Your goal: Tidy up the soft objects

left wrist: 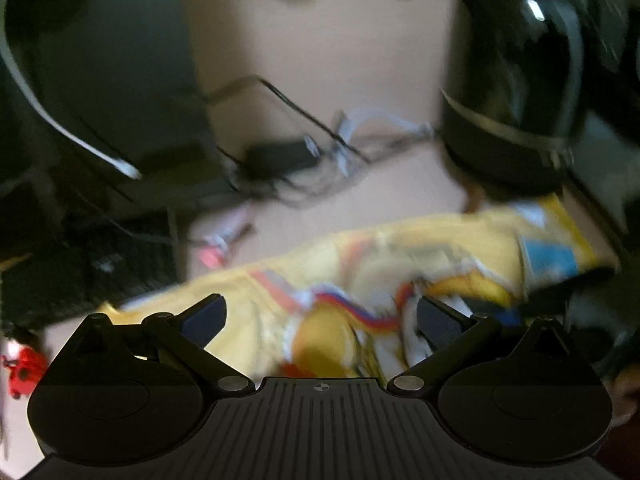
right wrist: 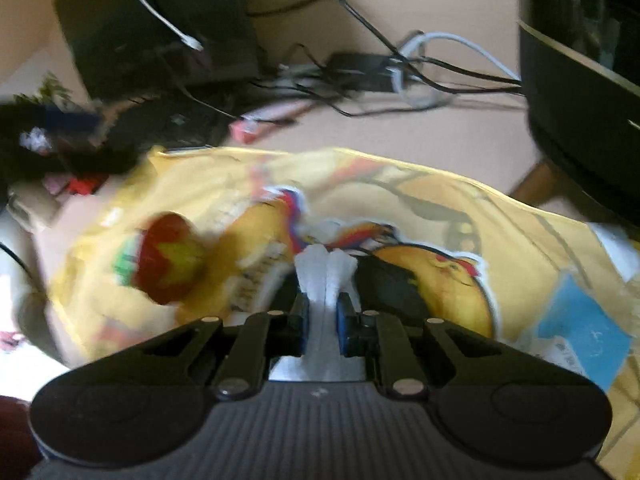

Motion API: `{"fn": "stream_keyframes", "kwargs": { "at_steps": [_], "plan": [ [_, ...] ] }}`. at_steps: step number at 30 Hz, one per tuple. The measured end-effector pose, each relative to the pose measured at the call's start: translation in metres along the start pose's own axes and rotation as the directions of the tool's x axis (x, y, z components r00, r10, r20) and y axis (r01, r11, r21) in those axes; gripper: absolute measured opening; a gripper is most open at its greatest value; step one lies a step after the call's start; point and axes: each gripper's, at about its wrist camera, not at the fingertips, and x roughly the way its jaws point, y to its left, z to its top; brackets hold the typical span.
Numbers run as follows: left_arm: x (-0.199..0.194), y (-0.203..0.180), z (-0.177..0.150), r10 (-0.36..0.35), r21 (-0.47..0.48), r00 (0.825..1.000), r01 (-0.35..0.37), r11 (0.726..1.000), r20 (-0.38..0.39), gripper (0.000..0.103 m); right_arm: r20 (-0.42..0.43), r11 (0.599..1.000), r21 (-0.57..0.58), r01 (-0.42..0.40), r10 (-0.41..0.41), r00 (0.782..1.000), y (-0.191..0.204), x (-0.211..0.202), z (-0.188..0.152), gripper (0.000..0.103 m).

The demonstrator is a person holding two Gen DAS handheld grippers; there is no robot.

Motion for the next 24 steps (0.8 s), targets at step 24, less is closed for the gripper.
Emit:
{"fn": "stream_keyframes", "kwargs": {
  "at_steps": [24],
  "plan": [
    [0.066,-0.072,-0.037,-0.333,0.124,0.915,0.367,0.922,-0.228,0.103,-0.03,0.977,0.202,0.064,-0.059,0.998,-0.062,-0.048,-0.043,0.013]
  ]
}}
